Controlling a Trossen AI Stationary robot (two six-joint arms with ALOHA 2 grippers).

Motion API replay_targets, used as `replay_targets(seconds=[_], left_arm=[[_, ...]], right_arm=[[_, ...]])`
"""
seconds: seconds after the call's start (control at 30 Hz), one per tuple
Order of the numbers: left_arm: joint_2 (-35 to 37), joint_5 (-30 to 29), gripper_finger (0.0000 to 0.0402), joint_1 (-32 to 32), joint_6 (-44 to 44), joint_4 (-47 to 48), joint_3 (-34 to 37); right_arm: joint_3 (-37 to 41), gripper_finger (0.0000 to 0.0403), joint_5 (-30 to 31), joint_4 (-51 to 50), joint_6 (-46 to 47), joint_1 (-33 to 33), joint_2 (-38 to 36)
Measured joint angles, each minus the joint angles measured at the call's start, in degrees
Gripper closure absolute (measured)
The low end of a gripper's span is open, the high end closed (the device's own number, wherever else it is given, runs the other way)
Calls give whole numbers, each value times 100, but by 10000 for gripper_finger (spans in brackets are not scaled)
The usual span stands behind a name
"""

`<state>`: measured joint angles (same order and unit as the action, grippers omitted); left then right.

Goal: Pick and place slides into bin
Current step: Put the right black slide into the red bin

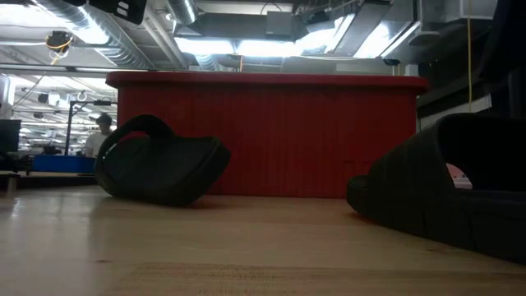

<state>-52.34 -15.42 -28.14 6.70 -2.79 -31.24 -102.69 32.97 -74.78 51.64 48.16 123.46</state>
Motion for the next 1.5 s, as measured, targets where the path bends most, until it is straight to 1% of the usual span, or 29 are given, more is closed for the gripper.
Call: replay_targets(seconds=[0.13,0.47,0.57,0.73,0.93,1.2,1.37,1.5], left_arm=[[0,0,395,0,0,0,0],[0,2,395,-2,2,0,0],[0,0,395,-2,0,2,0],[-2,2,395,0,-11,7,0],[-3,-1,395,0,1,10,0],[-4,-7,395,0,2,13,0],[-4,-9,395,0,2,11,0],[-4,-9,396,0,-1,16,0]], right_arm=[[0,233,0,-81,209,0,0],[17,233,2,-61,19,0,-3],[333,233,-6,201,-109,-38,-21],[750,233,-2,205,-73,-51,-35],[750,233,53,115,-71,-89,-178],[750,233,59,243,-120,-92,-175],[750,233,54,492,-459,-188,-175],[750,233,55,457,-551,-307,-175]])
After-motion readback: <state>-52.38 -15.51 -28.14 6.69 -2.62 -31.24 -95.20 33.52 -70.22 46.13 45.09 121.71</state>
